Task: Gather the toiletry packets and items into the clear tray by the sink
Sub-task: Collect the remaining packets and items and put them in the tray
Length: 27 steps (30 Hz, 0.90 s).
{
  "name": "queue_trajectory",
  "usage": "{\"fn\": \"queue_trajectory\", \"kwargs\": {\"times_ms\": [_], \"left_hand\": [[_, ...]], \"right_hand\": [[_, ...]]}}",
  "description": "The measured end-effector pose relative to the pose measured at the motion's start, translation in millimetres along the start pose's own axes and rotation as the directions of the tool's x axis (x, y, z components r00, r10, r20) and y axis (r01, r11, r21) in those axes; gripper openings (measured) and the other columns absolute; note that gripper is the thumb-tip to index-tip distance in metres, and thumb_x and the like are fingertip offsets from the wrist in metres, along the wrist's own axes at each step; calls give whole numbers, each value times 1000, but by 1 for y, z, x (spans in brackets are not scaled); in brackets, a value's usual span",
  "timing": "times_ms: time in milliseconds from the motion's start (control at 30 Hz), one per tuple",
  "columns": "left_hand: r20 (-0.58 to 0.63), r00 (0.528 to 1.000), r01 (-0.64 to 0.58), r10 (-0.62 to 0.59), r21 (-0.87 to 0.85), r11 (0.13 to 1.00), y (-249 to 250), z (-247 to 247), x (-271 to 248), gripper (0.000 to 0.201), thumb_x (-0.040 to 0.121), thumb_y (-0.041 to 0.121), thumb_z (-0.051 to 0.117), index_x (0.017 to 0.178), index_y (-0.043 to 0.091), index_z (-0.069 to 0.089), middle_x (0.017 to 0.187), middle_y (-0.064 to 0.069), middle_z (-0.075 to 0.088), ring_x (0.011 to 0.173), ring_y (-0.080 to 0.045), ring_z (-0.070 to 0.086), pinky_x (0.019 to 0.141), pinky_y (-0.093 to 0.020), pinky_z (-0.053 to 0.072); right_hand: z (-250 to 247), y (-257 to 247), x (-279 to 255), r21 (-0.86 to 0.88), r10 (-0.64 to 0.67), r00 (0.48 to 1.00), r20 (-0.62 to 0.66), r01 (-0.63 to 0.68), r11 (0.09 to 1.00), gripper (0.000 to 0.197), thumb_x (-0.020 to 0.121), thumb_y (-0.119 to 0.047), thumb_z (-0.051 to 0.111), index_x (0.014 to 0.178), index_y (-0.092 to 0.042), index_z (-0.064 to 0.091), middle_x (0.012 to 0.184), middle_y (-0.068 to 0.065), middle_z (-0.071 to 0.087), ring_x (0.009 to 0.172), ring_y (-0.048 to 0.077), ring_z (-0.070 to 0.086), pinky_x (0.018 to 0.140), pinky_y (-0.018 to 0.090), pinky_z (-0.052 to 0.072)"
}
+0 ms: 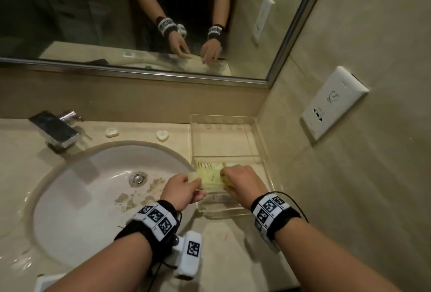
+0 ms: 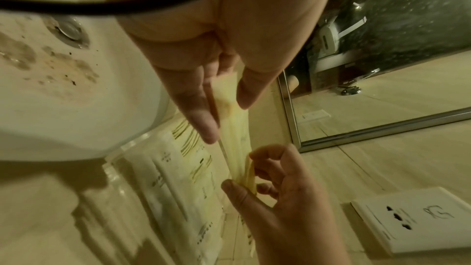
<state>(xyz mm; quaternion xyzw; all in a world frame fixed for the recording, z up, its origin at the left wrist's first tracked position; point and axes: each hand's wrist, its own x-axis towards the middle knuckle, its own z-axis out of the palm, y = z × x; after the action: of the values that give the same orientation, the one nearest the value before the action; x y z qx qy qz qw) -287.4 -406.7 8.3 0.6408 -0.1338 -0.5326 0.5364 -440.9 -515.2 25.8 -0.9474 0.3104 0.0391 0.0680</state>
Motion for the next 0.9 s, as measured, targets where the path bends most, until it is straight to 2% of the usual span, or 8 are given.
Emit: {"fn": "queue_trajectory", "kwargs": {"times_ms": [67,133,233,367,467,667,800,900], "left_hand": [[-12,1000,23,-23,9,1000,2,4,6,20,91,7,60,109,2,54,93,-20,65,68,-25,67,63,-28,59],[-34,999,30,-29,36,999,2,3,8,22,91,7,60,111,2,54,96,-20,64,70,-26,64,71,-36,58],[-73,997,40,-36,51,998,-3,-5,11,23,91,7,60,112,2,53,97,-21,64,73,-29,63,83,-45,55],[-130,991,54,-46,56,997,-9,-17,11,23,91,7,60,113,3,53,98,-22,64,72,-28,63,79,-42,56],[-146,988,64,-55,58,996,-10,-21,10,24,91,7,60,113,2,53,95,-20,64,69,-28,63,77,-42,56],[-133,989,68,-57,77,995,-7,-22,12,22,91,9,60,112,4,54,97,-20,65,72,-28,64,76,-40,56],[-107,992,73,-62,101,992,-4,-19,11,20,92,9,59,111,4,54,98,-21,65,73,-28,64,76,-40,57],[-89,994,80,-70,116,990,-4,-19,8,18,92,8,59,109,4,54,96,-20,64,70,-27,63,72,-37,57]], "right_hand": [[3,23,12,-30,53,998,15,-53,998,24,86,-13,59,109,-19,54,101,4,64,93,29,56,82,35,36],[11,42,25,-52,93,995,38,-91,994,28,83,-8,58,108,-19,52,99,5,64,91,30,57,80,36,39],[24,59,41,-28,120,989,82,-119,993,27,80,-8,61,103,-18,50,93,6,63,84,29,59,69,34,46],[38,66,54,0,122,988,91,-122,993,26,78,1,54,97,-16,48,91,5,61,82,28,58,67,35,49],[49,72,57,-10,119,990,79,-118,993,31,74,7,52,98,-13,49,96,8,59,83,29,55,63,32,41],[52,78,61,-29,120,986,114,-118,993,33,78,6,50,107,-11,51,106,9,58,95,28,56,66,29,39],[53,75,61,-83,178,975,129,-169,982,29,75,6,54,99,-10,56,101,7,56,95,28,56,67,30,42],[50,70,59,-124,207,967,146,-190,974,29,74,1,59,101,-11,58,102,6,56,98,27,56,73,33,47]]}}
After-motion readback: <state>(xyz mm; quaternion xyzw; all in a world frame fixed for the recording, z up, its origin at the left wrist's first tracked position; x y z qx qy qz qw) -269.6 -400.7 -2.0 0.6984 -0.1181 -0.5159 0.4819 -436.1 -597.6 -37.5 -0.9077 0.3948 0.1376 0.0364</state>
